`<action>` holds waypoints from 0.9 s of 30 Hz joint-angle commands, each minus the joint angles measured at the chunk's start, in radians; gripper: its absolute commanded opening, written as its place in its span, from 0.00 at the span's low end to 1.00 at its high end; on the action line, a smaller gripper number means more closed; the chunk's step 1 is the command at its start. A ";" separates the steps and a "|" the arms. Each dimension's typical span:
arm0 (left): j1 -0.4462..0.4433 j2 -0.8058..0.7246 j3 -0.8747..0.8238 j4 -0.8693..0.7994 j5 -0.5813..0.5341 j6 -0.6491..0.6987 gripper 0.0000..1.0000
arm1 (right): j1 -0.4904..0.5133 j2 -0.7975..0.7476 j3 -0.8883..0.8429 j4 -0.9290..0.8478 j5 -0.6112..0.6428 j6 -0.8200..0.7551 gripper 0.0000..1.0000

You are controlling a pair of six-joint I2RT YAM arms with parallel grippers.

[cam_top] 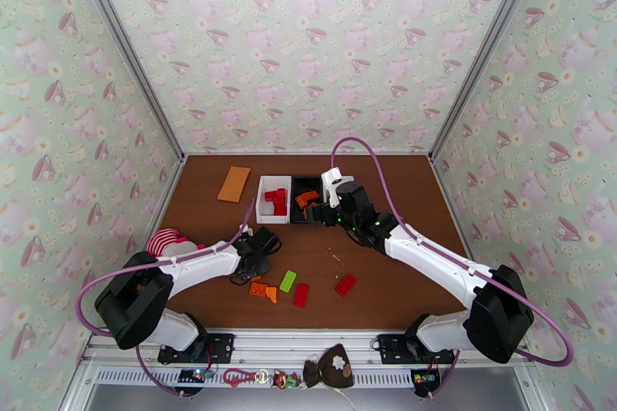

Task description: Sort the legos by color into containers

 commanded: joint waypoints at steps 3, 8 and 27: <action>-0.003 -0.054 0.078 0.014 -0.030 0.055 0.32 | 0.007 -0.054 -0.018 0.003 0.004 -0.008 0.92; 0.002 -0.021 0.208 0.020 -0.070 0.159 0.32 | 0.007 -0.097 -0.042 0.010 0.038 -0.006 0.92; 0.058 0.393 0.705 0.338 -0.006 0.480 0.31 | 0.005 -0.221 -0.113 -0.010 0.120 0.003 0.91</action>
